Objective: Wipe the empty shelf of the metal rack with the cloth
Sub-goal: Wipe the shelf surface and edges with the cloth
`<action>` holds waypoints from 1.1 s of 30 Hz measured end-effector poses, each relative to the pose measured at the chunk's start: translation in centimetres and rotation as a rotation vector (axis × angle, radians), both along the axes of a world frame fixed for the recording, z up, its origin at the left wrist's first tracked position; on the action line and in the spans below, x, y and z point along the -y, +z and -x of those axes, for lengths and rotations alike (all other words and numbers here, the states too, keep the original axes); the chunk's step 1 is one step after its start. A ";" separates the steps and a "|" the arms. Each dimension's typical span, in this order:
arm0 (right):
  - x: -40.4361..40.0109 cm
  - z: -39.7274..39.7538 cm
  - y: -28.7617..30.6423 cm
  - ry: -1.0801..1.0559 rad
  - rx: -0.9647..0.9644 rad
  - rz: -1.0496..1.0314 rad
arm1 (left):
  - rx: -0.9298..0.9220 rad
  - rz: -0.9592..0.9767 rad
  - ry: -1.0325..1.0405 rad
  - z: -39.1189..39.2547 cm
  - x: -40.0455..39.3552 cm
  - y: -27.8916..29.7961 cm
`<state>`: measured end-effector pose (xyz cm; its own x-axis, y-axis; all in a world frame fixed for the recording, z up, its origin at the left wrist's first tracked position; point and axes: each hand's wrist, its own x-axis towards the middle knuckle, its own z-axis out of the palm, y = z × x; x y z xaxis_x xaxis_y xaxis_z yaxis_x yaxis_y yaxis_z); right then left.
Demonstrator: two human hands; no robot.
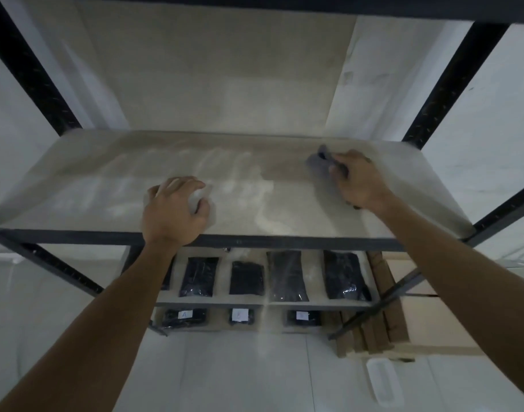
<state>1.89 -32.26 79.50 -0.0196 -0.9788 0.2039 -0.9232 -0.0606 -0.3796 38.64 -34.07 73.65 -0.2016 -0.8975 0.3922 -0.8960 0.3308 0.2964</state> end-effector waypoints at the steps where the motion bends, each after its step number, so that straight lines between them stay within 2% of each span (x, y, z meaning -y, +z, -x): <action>1: 0.2 0.5 -0.6 -0.068 -0.047 -0.026 | -0.003 0.006 -0.001 0.0 0.1 -0.1; 3: -0.9 -0.8 -1.6 -0.085 -0.097 -0.013 | 0.005 0.022 -0.002 -0.1 0.1 -0.2; 6: -4.6 -5.4 -2.5 -0.006 -0.068 0.047 | 0.012 0.032 -0.007 -0.1 0.2 -0.3; 8: -7.3 -8.9 -2.5 0.066 -0.009 0.070 | 0.009 0.037 -0.002 -0.2 0.1 -0.1; 14: -12.1 -17.2 -1.2 0.217 0.250 -0.031 | -0.081 0.011 -0.003 -0.7 -0.4 1.0; 18: -10.7 -15.9 0.5 0.194 0.317 0.033 | -0.065 0.057 -0.019 -4.5 0.0 1.2; 22: -6.4 -9.5 1.6 -0.095 0.393 0.016 | -0.065 0.006 0.074 -9.5 1.7 1.4; 25: -1.5 -4.2 1.4 -0.278 0.342 -0.113 | -0.067 -0.017 0.069 -10.4 2.5 1.4; 27: 1.3 -2.4 1.3 -0.307 0.298 -0.132 | -0.064 -0.015 0.048 -10.5 2.9 1.1; 30: 3.3 -2.0 0.7 -0.208 0.168 -0.138 | -0.033 0.001 0.043 -10.9 3.0 0.6; 33: 3.7 -2.7 -0.3 -0.091 -0.063 -0.146 | -0.001 -0.002 0.051 -11.3 3.4 0.3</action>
<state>4.60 -35.93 79.17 -0.1007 -0.9929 0.0634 -0.9446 0.0754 -0.3194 49.90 -37.44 73.91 -0.1547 -0.9074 0.3907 -0.9115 0.2837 0.2979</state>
